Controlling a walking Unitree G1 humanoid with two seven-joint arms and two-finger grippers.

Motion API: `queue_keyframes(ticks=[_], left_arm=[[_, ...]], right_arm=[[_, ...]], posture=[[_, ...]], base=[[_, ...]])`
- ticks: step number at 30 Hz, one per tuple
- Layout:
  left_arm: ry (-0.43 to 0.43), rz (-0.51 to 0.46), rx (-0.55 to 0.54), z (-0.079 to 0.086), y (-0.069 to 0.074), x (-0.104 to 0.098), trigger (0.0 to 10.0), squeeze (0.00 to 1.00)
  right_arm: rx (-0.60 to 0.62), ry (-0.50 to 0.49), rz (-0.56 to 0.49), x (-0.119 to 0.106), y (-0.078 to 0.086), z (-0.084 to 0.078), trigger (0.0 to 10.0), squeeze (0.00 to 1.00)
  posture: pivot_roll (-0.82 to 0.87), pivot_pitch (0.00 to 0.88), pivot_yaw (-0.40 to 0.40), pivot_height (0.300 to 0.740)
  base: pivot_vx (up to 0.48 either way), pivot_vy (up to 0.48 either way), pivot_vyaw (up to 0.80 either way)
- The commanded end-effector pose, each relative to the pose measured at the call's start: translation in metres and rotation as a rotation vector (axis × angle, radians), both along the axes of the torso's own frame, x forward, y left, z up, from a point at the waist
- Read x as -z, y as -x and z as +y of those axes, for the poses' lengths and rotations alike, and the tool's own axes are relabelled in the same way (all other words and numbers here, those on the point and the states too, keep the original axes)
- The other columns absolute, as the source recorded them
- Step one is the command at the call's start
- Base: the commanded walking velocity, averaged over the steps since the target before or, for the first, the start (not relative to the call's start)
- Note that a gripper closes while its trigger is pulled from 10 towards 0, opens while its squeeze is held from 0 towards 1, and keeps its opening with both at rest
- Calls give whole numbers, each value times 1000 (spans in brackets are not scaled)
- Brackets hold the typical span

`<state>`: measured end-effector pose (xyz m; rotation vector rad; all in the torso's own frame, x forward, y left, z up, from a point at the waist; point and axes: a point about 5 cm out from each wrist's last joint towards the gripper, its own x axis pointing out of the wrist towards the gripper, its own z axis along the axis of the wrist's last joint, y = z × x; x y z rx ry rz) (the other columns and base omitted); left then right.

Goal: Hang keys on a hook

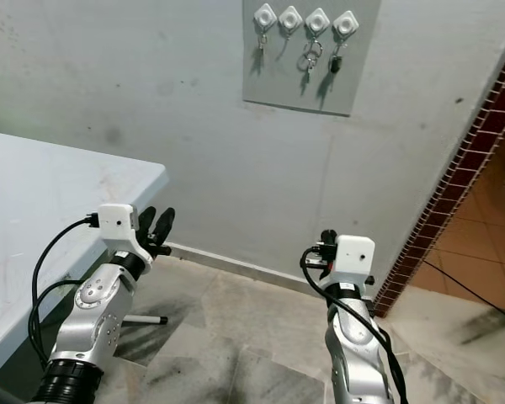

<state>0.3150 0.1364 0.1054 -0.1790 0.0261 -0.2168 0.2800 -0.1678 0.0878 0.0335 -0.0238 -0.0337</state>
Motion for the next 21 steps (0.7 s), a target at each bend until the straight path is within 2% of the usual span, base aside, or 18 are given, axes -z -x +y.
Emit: queue_keyframes(ticks=[1, 6, 15, 21], left_arm=[[-4, -18, 18, -1, -2, -7, 10000, 0], [12, -14, 30, -4, 0, -7, 10000, 0], [20, -30, 50, -3, 2, -10, 10000, 0], [24, -32, 45, -2, 0, -13, 10000, 0]], right_arm=[[-32, 4, -43, -9, 0, 5, 10000, 0], [-51, 13, -101, -19, 1, 5, 10000, 0], [-62, 28, -118, -25, -2, 2, 10000, 0], [-70, 29, -124, -28, -5, 3, 10000, 0]], posture=[[79, 0, 14, 740], [74, 0, 9, 740], [69, 0, -12, 740], [75, 0, -22, 740]], base=[[0, 0, 0], [0, 0, 0], [0, 0, 0], [281, 0, 0]])
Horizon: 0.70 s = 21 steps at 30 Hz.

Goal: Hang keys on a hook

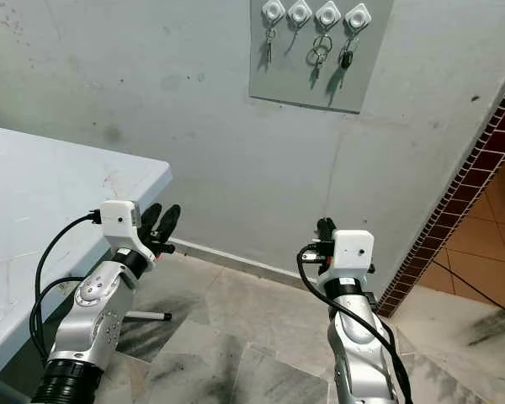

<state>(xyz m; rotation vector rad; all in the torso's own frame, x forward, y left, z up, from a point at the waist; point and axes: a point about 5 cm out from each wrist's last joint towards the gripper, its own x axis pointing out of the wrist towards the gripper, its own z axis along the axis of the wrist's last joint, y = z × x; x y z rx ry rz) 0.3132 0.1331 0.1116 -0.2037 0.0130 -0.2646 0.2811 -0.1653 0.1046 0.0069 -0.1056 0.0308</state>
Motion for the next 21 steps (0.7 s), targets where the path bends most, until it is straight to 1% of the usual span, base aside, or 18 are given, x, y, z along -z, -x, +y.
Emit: queue_keyframes(ticks=[1, 10, 21], left_arm=[[-2, -18, -1, 2, -2, -7, 10000, 0], [-3, -23, 2, 2, -3, -9, 10000, 0], [-5, -27, 11, 1, -5, -10, 10000, 0]], right_arm=[[-13, -4, -44, -11, -4, 2, 10000, 0], [-18, -10, -47, -11, -6, 5, 10000, 0], [-17, -14, -47, -11, -5, 6, 10000, 0]], posture=[[77, 0, -24, 740], [79, 0, -20, 740], [77, 0, -19, 740]], base=[[334, 0, 0], [377, 0, 0], [464, 0, 0]])
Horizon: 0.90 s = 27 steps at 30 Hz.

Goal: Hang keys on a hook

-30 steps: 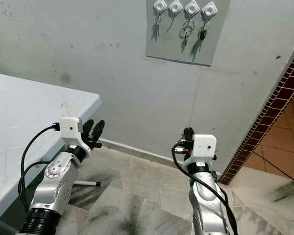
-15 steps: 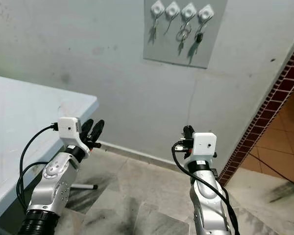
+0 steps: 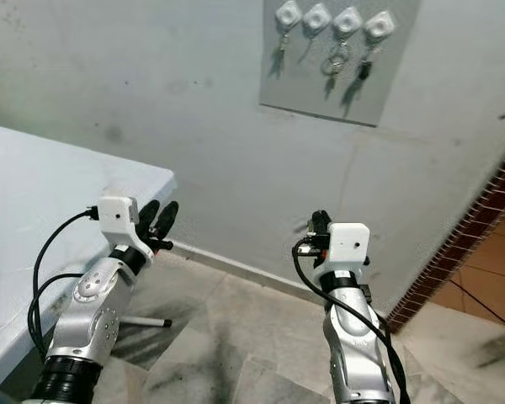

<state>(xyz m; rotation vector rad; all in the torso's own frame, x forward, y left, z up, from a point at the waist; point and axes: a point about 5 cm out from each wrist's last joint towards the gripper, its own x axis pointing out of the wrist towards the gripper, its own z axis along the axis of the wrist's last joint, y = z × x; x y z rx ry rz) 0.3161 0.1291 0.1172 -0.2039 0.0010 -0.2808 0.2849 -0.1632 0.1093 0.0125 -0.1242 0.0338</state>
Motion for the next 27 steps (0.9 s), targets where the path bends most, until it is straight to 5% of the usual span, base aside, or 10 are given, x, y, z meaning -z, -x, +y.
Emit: queue_keyframes(ticks=[1, 27], left_arm=[[-8, -13, -4, 4, -2, -5, 10000, 0], [-30, -17, 9, 2, 0, -3, 10000, 0]], right_arm=[[-14, -8, -28, -6, -2, 4, 10000, 0], [-34, -7, -32, -6, -4, 8, 10000, 0]], posture=[[78, 0, -20, 740], [85, 0, -31, 740]], base=[[472, 0, 0], [425, 0, 0]])
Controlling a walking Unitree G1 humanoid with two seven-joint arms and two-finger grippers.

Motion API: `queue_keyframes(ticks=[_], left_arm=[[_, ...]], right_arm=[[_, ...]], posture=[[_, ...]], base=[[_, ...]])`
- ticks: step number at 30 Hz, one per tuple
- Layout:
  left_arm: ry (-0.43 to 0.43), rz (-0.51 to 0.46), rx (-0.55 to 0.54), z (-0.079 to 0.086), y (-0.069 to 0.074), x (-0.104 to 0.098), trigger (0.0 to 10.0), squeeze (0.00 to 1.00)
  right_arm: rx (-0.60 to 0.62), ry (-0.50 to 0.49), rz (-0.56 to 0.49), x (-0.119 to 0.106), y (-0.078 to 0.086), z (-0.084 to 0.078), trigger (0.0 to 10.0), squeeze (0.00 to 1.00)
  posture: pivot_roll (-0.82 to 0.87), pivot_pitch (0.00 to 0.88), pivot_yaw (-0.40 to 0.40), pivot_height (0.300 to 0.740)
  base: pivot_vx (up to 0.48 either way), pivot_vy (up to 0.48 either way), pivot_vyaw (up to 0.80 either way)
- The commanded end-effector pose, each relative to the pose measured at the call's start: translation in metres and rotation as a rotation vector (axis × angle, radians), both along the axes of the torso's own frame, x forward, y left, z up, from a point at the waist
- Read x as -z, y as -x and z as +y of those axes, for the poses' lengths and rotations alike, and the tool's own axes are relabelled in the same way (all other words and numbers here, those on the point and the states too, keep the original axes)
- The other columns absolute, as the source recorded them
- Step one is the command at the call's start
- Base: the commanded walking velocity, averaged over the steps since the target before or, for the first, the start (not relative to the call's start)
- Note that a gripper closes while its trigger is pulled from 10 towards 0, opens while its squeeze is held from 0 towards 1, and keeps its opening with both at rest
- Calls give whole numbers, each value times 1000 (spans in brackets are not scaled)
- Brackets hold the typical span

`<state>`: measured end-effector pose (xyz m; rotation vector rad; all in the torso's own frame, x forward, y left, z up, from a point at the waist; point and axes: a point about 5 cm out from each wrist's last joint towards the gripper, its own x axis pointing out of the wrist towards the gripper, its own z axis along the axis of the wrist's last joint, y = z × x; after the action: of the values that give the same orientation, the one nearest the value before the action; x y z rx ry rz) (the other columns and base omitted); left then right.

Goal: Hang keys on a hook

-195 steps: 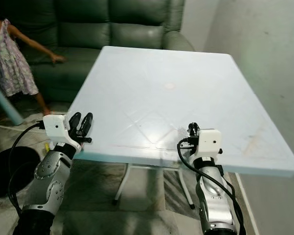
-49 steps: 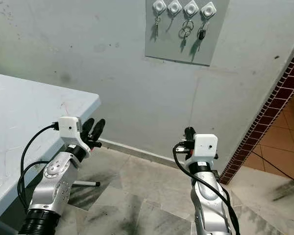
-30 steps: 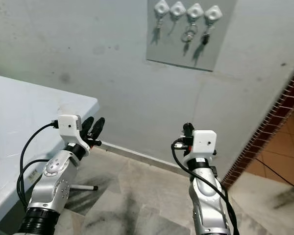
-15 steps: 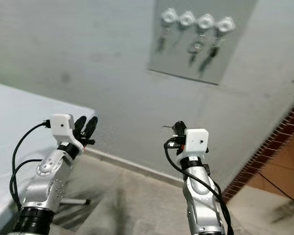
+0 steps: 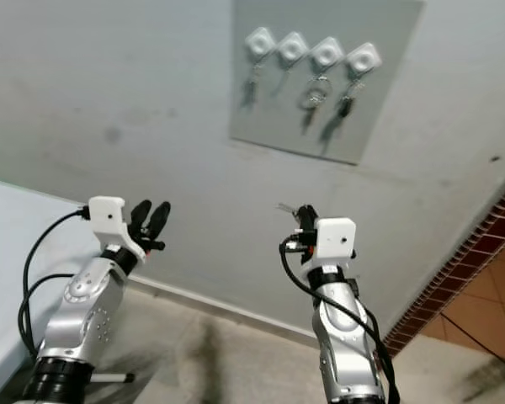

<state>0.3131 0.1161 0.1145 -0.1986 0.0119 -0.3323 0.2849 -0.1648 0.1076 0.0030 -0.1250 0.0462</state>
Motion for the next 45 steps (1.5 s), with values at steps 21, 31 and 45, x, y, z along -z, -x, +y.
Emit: queue_keyframes(ticks=[21, 31, 45], left_arm=[[-49, -64, -47, 9, -5, -15, 10000, 0], [-65, -184, 77, -15, -16, -52, 10000, 0], [-65, -234, 115, -24, -19, -68, 10000, 0]], right_arm=[[-152, 23, -33, -10, -5, 19, 10000, 0], [-303, 88, -102, -35, -27, 24, 10000, 0], [-388, 99, -206, -70, -52, 40, 10000, 0]], posture=[[79, 0, -35, 740], [79, 0, -35, 740], [84, 0, -45, 740]], base=[[169, 0, 0], [0, 0, 0], [0, 0, 0]])
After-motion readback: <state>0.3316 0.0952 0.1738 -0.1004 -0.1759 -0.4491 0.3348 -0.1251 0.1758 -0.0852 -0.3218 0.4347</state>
